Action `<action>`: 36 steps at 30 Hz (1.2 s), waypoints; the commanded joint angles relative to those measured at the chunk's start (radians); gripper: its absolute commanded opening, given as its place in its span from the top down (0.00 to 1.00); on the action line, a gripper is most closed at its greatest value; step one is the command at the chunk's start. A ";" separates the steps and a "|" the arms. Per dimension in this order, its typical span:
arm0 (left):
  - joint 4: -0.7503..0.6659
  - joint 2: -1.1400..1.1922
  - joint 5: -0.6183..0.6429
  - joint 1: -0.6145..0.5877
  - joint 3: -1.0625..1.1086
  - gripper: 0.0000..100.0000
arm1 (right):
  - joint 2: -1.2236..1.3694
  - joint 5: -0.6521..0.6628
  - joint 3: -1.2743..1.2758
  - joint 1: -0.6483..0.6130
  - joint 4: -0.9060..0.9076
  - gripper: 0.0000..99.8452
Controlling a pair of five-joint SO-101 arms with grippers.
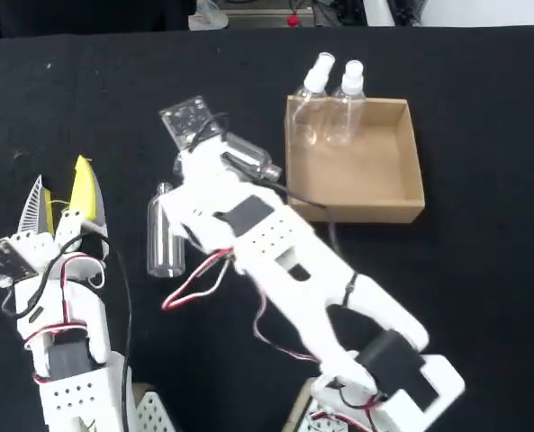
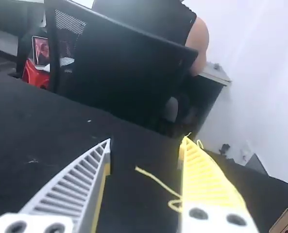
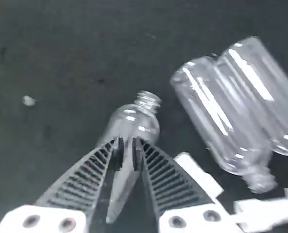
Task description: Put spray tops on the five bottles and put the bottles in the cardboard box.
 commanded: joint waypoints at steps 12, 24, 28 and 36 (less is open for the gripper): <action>-0.025 -0.003 0.008 -0.012 0.021 0.78 | 0.229 -0.250 -0.171 -0.038 -0.140 0.72; -0.025 -0.003 0.008 -0.016 0.021 0.78 | 0.285 -0.242 -0.189 -0.069 -0.137 0.72; -0.026 -0.005 0.002 -0.018 0.021 0.78 | 0.288 -0.242 -0.168 -0.086 -0.141 0.72; -0.029 -0.011 -0.002 -0.021 0.021 0.78 | 0.475 -0.242 -0.265 -0.107 -0.137 0.72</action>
